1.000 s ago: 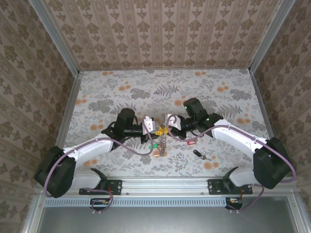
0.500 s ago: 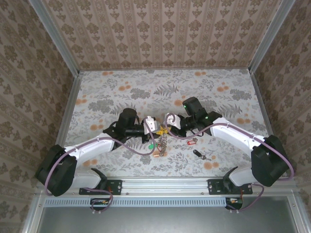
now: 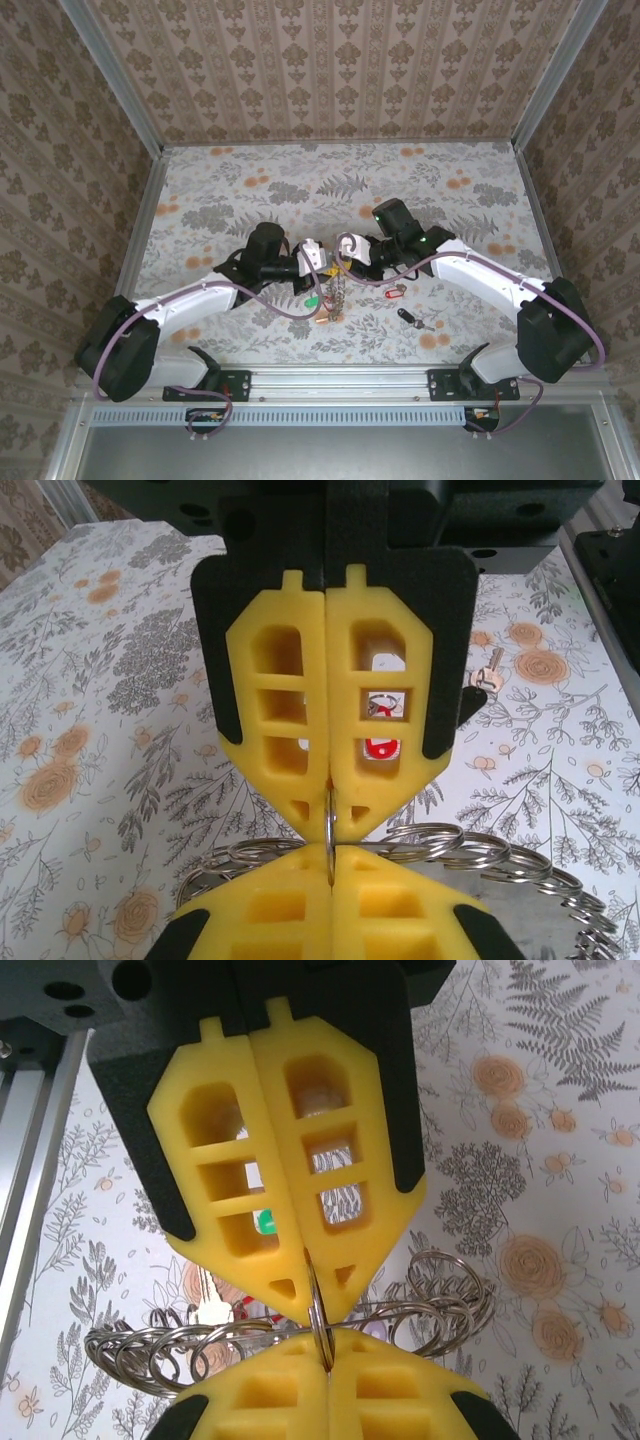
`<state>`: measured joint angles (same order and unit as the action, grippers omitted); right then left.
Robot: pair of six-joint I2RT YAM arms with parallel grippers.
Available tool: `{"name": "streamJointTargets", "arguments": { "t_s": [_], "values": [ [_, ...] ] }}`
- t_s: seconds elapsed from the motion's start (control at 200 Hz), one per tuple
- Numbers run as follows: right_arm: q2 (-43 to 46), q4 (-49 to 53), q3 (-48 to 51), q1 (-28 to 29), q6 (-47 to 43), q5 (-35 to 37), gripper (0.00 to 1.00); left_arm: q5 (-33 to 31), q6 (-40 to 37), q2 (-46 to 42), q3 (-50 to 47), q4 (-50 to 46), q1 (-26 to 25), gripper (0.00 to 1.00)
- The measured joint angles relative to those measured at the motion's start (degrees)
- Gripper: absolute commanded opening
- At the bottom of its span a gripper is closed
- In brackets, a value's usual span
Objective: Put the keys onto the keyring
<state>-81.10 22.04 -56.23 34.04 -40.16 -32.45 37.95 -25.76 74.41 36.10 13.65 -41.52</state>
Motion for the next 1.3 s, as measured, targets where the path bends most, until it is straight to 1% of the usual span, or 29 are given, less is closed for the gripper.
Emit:
{"name": "streamJointTargets", "arguments": {
  "t_s": [0.065, 0.1, 0.185, 0.215, 0.26, 0.325, 0.41, 0.51, 0.57, 0.63, 0.68, 0.695, 0.805, 0.915, 1.03, 1.14, 1.185, 1.3],
  "values": [
    [0.0, 0.7, -0.3, 0.3, 0.0, 0.7, 0.05, -0.2, 0.0, 0.0, 0.0, -0.2, -0.1, 0.0],
    [0.0, 0.9, -0.3, 0.5, 0.0, 0.9, 0.09, -0.2, 0.0, 0.0, 0.0, -0.2, -0.1, 0.0],
    [0.2, 0.9, -0.3, 0.6, 0.1, 1.2, 0.13, -0.1, 0.2, 0.0, 0.0, 0.0, -0.2, 0.0],
    [0.6, 0.9, -0.3, 0.6, 0.3, 1.5, 0.17, 0.0, 0.3, 0.0, 0.0, 0.2, -0.1, 0.0],
    [1.4, 0.9, -0.2, 0.7, 0.4, 2.3, 0.18, 0.3, 0.8, 0.0, 0.0, 1.2, -0.1, 0.0],
    [3.6, 0.5, 0.5, 0.7, 1.0, 3.0, 0.19, 0.9, 1.9, 0.0, -0.2, 3.3, 0.2, 0.0],
    [6.8, -0.6, 1.9, 0.4, 2.1, 3.3, 0.23, 2.0, 3.5, 0.0, -1.3, 6.7, 0.5, 0.0],
    [11.6, -3.4, 5.0, -0.6, 6.1, 3.3, 0.27, 2.4, 5.0, 0.0, -2.5, 8.6, 1.5, 0.0],
    [15.2, -5.5, 7.6, -1.4, 10.0, 3.6, 0.34, 2.4, 5.6, 0.0, -3.2, 9.6, 2.0, 0.0],
    [18.0, -6.7, 9.7, -2.1, 15.0, 5.0, 0.37, 2.6, 6.1, 0.0, -3.7, 10.1, 2.3, 0.0],
    [19.2, -6.9, 10.4, -2.4, 18.5, 6.8, 0.37, 2.8, 6.3, -0.1, -3.9, 10.3, 2.5, 0.0],
    [19.5, -6.8, 10.5, -2.7, 20.9, 7.8, 0.37, 2.8, 6.4, -0.1, -3.9, 10.3, 2.6, 0.0],
    [19.8, -5.3, 10.2, -4.3, 31.0, 12.9, 0.37, 2.8, 6.7, -0.4, -4.1, 10.4, 2.6, 0.0],
    [17.4, 0.4, 9.1, -7.5, 43.4, 18.1, 0.37, 2.8, 6.7, -0.8, -4.1, 10.4, 2.6, 0.0],
    [13.7, 7.1, 9.0, -9.1, 52.6, 22.2, 0.36, 2.8, 6.8, -1.1, -4.1, 10.4, 2.7, 0.0],
    [10.3, 12.0, 9.2, -9.3, 58.4, 24.9, 0.36, 2.7, 6.9, -1.4, -4.1, 10.0, 3.0, 0.0],
    [9.4, 13.4, 9.5, -9.3, 60.3, 26.3, 0.38, 2.7, 6.9, -1.4, -4.1, 9.8, 3.0, 0.0],
    [7.9, 14.7, 10.2, -9.3, 63.7, 28.9, 0.38, 2.7, 6.9, -1.4, -4.0, 9.3, 3.0, 0.0]
  ]
}}
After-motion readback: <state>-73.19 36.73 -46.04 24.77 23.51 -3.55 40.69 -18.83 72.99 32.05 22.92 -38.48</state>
